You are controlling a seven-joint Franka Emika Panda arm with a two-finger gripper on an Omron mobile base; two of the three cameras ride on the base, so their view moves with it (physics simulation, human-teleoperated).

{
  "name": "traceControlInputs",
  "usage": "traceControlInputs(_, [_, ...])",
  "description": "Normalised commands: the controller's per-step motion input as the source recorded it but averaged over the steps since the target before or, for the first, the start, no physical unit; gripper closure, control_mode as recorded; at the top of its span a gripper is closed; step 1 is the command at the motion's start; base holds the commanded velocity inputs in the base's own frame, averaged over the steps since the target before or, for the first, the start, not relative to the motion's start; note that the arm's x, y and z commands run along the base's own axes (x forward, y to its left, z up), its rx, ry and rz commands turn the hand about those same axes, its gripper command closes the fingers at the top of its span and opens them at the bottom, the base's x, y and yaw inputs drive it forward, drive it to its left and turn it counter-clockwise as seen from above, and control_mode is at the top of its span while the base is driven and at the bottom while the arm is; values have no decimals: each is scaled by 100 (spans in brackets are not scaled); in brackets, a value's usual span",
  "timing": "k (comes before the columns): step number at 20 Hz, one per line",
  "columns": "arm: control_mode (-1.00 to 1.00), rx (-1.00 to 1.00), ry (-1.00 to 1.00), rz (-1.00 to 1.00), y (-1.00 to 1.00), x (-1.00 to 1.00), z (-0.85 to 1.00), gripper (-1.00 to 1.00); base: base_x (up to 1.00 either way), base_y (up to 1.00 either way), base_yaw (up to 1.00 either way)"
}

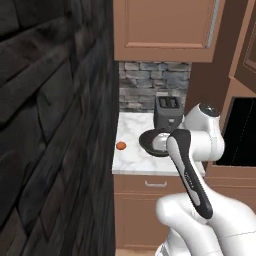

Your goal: Pick the egg and butter from the fridge and place them by the bowl for mixing.

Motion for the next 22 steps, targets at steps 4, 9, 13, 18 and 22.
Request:
traceControlInputs(4, [100,0,0,0,0,0,0,-100,-68,-11,0])
traceControlInputs(9, [100,0,0,0,0,0,0,-100,-74,-13,0])
traceControlInputs(13, [100,0,0,0,0,0,0,-100,-84,-15,0])
traceControlInputs(18, [100,0,0,0,0,0,0,-100,-82,-13,-6])
traceControlInputs(22, [100,0,0,0,0,0,0,-100,-11,12,-84])
